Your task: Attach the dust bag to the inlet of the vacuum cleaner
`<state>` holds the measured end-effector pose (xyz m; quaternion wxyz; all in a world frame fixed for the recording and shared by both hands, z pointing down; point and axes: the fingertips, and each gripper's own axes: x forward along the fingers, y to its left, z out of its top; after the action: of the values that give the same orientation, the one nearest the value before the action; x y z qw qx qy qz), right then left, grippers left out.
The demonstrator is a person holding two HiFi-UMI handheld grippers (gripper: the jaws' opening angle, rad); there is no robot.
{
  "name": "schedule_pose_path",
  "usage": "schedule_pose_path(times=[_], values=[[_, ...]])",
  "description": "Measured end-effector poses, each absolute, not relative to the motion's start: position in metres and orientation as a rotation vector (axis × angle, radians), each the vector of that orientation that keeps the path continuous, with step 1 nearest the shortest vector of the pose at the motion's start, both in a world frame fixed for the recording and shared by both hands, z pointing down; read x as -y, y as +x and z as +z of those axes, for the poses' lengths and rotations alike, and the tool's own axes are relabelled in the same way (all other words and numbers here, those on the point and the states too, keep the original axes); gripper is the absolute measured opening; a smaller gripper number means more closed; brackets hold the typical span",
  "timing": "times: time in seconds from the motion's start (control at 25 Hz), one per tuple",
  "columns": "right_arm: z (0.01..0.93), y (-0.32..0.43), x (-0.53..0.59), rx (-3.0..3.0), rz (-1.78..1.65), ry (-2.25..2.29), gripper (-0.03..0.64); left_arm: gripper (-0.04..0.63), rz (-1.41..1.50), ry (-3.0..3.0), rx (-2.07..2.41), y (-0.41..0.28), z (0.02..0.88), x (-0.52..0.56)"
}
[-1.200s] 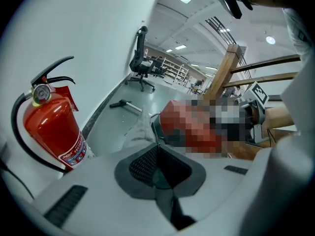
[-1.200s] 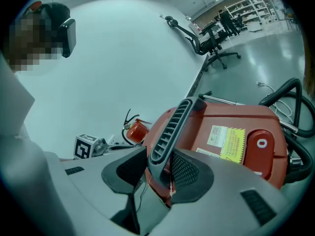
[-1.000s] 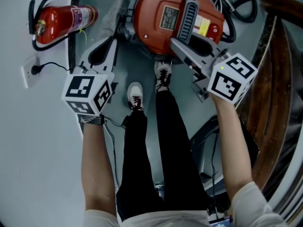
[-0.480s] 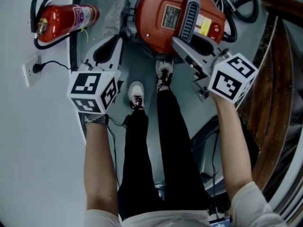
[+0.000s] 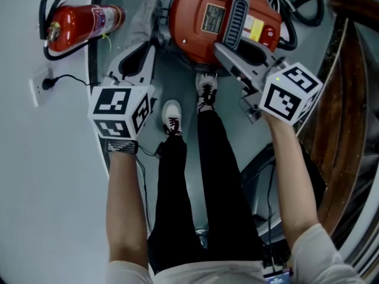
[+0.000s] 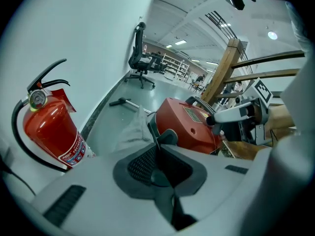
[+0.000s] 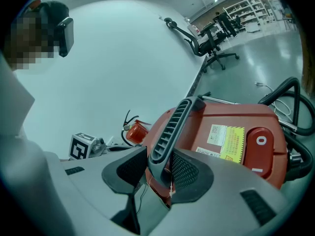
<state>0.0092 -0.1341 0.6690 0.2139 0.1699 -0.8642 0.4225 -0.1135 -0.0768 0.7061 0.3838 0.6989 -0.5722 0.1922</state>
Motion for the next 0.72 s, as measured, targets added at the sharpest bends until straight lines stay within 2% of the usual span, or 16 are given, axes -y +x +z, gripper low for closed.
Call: schedule_pose_path(times=[0.72], values=[[0.647, 0.039, 0.129, 2.407, 1.069, 0.660, 0.158, 0.026, 0.540, 1.820, 1.465, -0.118, 0.678, 0.061]])
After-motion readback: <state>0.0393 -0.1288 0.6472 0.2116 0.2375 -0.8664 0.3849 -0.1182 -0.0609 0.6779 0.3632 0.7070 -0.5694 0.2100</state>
